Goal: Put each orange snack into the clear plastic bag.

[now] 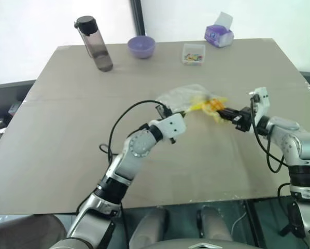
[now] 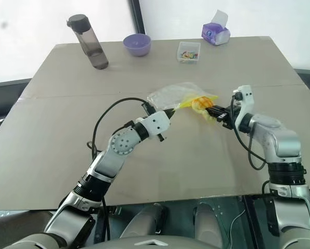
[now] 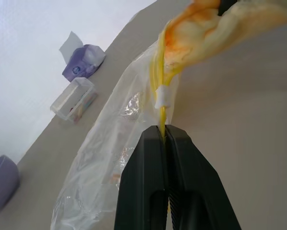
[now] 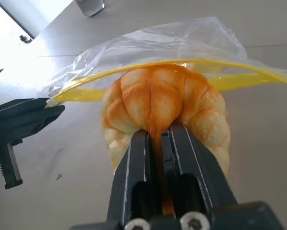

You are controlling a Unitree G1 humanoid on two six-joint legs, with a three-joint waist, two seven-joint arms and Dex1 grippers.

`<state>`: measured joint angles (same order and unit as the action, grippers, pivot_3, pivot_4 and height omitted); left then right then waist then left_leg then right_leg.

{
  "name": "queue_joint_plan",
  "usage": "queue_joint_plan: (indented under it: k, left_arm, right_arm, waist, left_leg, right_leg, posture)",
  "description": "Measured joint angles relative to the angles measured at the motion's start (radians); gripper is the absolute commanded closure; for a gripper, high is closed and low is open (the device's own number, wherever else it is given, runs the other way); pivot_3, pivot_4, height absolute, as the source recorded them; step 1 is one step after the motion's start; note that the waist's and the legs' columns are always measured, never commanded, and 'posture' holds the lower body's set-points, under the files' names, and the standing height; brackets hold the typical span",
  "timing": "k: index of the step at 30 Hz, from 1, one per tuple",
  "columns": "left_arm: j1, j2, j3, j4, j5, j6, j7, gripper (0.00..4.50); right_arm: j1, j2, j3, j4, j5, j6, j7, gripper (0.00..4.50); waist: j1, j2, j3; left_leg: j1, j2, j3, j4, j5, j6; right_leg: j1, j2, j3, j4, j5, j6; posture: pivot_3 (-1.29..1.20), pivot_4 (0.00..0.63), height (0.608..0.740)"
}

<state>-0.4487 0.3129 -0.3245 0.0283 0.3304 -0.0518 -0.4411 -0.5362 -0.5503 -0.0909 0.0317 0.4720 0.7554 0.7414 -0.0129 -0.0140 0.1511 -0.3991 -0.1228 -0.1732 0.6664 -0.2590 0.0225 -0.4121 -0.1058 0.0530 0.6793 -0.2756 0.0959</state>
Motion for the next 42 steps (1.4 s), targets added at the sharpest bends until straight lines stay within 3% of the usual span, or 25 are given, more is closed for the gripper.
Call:
queue_joint_plan:
  k: [10,17,32,38,42]
  left_arm:
    - [0.001,0.011,-0.003,0.0,-0.002,-0.044,-0.032,4.5]
    - [0.002,0.003,-0.02,0.0,-0.002,-0.051,-0.038,4.5]
    - [0.011,-0.015,-0.04,0.001,-0.039,-0.09,-0.087,4.5]
    - [0.02,-0.026,-0.04,0.001,-0.047,-0.09,-0.094,4.5]
    - [0.021,-0.032,-0.042,0.001,-0.053,-0.091,-0.104,4.5]
  right_arm:
    - [-0.027,-0.05,0.106,0.027,-0.115,-0.101,0.053,4.47]
    - [-0.033,-0.051,0.106,-0.021,-0.09,-0.104,0.107,4.47]
    - [-0.074,0.033,0.12,0.063,-0.173,-0.11,-0.008,4.47]
    - [-0.072,0.078,0.122,-0.014,-0.109,-0.118,0.059,4.47]
    - [-0.081,0.111,0.135,0.098,-0.223,-0.156,-0.095,4.47]
  waist:
    - [0.0,0.0,0.0]
    - [0.0,0.0,0.0]
    - [0.0,0.0,0.0]
    - [-0.003,0.0,0.0]
    - [0.003,0.0,0.0]
  left_leg:
    - [0.0,0.0,0.0,0.0,0.0,0.0]
    - [0.0,0.0,0.0,0.0,0.0,0.0]
    - [0.0,0.0,0.0,0.0,0.0,0.0]
    - [0.0,0.0,0.0,-0.001,0.0,0.0]
    - [0.0,0.0,0.0,0.001,0.0,0.0]
  right_leg:
    - [0.0,0.0,0.0,0.0,0.0,0.0]
    - [0.0,0.0,0.0,0.0,0.0,0.0]
    - [0.0,0.0,0.0,0.0,0.0,0.0]
    - [-0.001,0.0,0.0,0.0,0.0,0.0]
    - [0.0,0.0,0.0,0.0,0.0,0.0]
  posture:
    - [0.0,0.15,0.74]
    - [0.0,0.15,0.74]
    - [0.0,0.15,0.74]
    - [0.0,0.15,0.74]
    - [0.0,0.15,0.74]
